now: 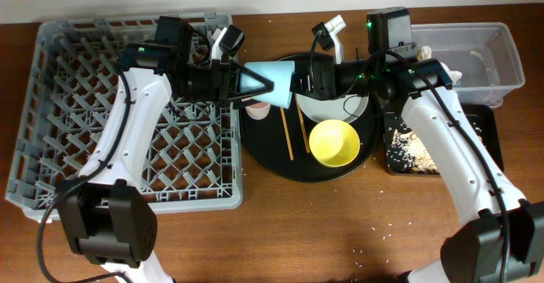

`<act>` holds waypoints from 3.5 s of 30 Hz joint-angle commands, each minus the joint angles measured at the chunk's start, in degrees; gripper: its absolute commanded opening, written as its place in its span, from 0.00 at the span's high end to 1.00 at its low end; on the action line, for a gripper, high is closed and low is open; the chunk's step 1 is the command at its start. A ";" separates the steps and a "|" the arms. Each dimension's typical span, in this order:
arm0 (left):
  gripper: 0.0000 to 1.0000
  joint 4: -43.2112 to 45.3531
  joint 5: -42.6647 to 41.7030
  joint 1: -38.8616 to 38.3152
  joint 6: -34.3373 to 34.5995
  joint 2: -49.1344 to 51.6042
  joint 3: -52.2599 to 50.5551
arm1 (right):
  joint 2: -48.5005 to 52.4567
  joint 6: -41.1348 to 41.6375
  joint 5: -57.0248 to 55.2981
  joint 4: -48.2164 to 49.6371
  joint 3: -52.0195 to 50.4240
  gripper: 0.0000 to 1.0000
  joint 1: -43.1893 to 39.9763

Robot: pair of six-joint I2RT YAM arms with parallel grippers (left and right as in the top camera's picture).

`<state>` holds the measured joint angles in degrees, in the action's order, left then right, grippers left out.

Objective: Sort waste into correct bins and load items into the dishwasher rack
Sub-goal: 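Hand the blue cup from the right gripper to the left gripper, then place the blue cup upside down in the rack with the left gripper, then grasp the pink cup with the right gripper and lift it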

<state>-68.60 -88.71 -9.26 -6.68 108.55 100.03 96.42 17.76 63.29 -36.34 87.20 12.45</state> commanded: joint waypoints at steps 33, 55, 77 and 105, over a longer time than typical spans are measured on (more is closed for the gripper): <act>0.39 -10.29 67.54 11.32 -0.70 -9.97 9.86 | 0.72 0.09 -14.69 -5.90 0.46 0.22 0.66; 0.39 -2.58 84.04 -4.00 7.17 -11.39 -17.53 | 0.72 0.09 -15.80 -8.35 0.46 0.21 0.68; 0.15 -0.63 83.23 -3.89 8.74 -11.41 -17.38 | 0.92 3.54 -29.20 -8.66 0.46 0.23 4.70; 0.15 -2.14 76.46 1.18 9.05 -11.61 -3.34 | 22.36 14.64 -41.86 9.16 0.55 0.45 11.61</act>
<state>-70.85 -11.42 -8.27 1.61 97.19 95.83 117.99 31.68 20.58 -29.02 87.22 24.01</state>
